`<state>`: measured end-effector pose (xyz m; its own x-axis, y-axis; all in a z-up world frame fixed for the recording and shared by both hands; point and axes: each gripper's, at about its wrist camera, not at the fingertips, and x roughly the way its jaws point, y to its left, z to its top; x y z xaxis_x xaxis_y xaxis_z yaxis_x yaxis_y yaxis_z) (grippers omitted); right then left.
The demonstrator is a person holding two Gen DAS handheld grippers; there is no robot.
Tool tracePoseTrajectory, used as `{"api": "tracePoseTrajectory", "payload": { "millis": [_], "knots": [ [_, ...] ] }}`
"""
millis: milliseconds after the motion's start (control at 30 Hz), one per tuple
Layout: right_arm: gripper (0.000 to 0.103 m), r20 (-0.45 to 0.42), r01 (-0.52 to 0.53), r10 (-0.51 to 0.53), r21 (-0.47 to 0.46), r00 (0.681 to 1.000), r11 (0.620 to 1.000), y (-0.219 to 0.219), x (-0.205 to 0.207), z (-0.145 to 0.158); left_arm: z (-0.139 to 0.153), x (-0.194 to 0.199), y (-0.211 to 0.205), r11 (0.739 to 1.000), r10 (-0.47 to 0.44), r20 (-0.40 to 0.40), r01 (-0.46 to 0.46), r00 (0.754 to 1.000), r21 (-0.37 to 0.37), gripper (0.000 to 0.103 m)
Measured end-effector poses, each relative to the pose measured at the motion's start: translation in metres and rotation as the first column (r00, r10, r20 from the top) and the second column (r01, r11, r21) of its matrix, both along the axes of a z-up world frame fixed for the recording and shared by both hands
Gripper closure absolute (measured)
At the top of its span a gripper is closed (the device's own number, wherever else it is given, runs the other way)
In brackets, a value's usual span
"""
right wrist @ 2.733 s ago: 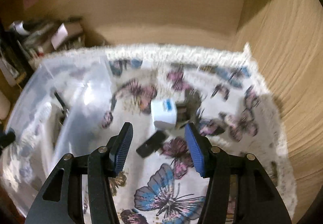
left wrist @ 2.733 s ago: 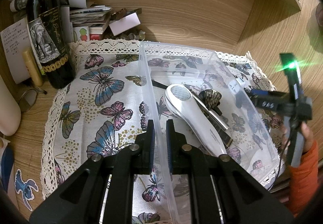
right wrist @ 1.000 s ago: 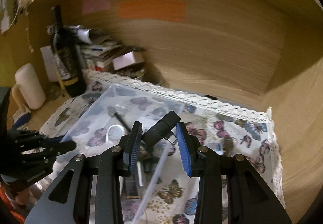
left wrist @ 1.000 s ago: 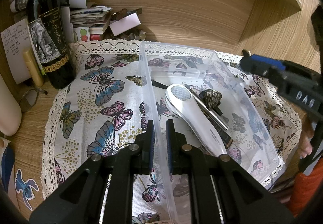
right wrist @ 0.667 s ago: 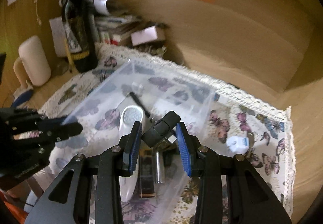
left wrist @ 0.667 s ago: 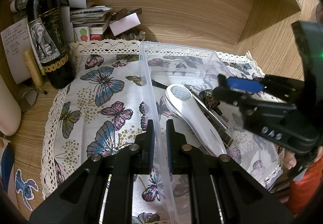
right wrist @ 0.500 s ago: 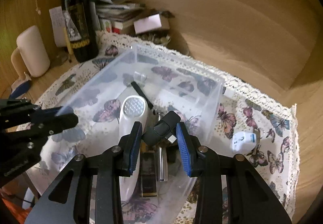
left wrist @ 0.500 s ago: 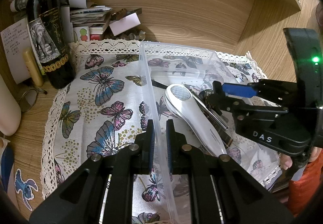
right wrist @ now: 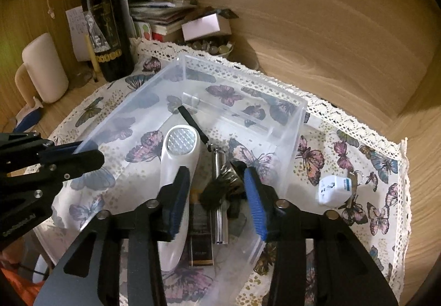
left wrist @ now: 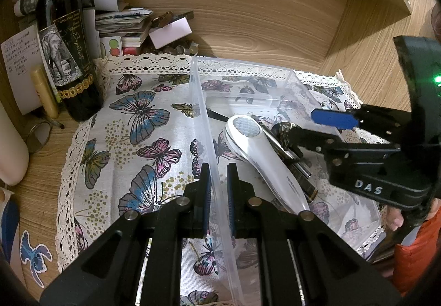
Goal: Organize rigid objects
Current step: 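Lower the black stick into the box and open the right tool, then grasp the white plug adapter on the cloth with the right tool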
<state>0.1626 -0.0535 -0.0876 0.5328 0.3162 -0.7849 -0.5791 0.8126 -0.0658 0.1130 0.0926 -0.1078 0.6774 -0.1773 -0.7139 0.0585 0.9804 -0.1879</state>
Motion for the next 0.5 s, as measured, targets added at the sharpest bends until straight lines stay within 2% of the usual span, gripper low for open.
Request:
{"api": "tracePoseTrajectory", "payload": {
  "millis": [300,500],
  "knots": [
    [0.053,0.070,0.066,-0.071,0.060,0.995,0.996,-0.022,-0.001,0.026,0.000,0.000,0.000,1.000,0.000,-0.001,0.000,1.000,-0.002,0.094],
    [0.053,0.105,0.176,-0.185,0.096,0.977,0.980,-0.053,0.010,0.042,0.000,0.000,0.001,1.000,0.000,-0.001,0.000,1.000,-0.004,0.094]
  ]
}}
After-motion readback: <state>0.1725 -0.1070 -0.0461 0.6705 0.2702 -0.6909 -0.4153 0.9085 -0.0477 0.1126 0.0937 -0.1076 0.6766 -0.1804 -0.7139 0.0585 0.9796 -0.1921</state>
